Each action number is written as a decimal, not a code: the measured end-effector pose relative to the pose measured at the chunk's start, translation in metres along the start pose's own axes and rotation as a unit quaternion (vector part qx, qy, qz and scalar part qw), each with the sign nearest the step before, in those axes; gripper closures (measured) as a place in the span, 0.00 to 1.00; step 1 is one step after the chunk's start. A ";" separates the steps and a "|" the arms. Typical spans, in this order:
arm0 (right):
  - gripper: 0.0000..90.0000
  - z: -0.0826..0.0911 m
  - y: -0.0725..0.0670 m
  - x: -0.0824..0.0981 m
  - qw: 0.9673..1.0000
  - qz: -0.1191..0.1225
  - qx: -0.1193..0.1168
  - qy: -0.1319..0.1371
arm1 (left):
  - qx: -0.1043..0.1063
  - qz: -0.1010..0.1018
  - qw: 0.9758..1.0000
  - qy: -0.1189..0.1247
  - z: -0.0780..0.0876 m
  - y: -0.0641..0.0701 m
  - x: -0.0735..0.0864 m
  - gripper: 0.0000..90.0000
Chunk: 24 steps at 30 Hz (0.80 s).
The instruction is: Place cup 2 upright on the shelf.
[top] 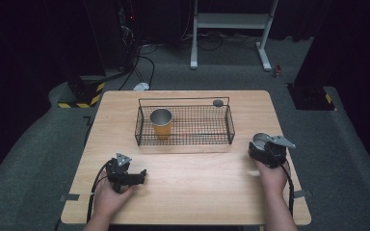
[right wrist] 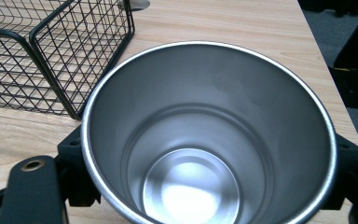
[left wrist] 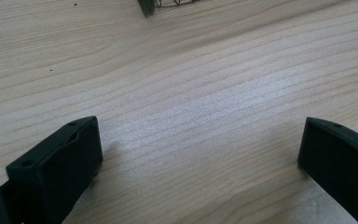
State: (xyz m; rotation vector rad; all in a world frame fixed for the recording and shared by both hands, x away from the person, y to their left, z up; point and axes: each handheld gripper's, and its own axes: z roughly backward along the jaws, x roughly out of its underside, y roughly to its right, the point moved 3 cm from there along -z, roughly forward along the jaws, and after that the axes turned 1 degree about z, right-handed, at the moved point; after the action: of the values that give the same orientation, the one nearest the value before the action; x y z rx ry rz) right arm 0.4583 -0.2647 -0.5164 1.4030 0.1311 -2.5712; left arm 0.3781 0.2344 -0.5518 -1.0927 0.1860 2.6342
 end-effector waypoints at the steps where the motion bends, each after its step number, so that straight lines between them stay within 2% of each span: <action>1: 0.20 0.000 0.000 0.000 1.000 0.000 0.000 0.000 | 0.000 0.000 1.000 0.000 0.000 0.000 0.000 0.00; 19: 0.20 0.001 -0.002 0.000 1.000 0.003 0.002 -0.003 | 0.000 0.000 1.000 0.000 0.000 0.000 0.000 0.00; 24: 0.21 0.003 -0.001 -0.002 1.000 0.002 0.003 0.004 | 0.000 0.000 1.000 0.000 0.000 0.000 0.000 0.00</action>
State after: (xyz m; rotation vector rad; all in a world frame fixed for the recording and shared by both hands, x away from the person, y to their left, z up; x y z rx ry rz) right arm 0.4564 -0.2640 -0.5131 1.4133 0.1227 -2.5649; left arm 0.3781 0.2343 -0.5518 -1.0931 0.1860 2.6345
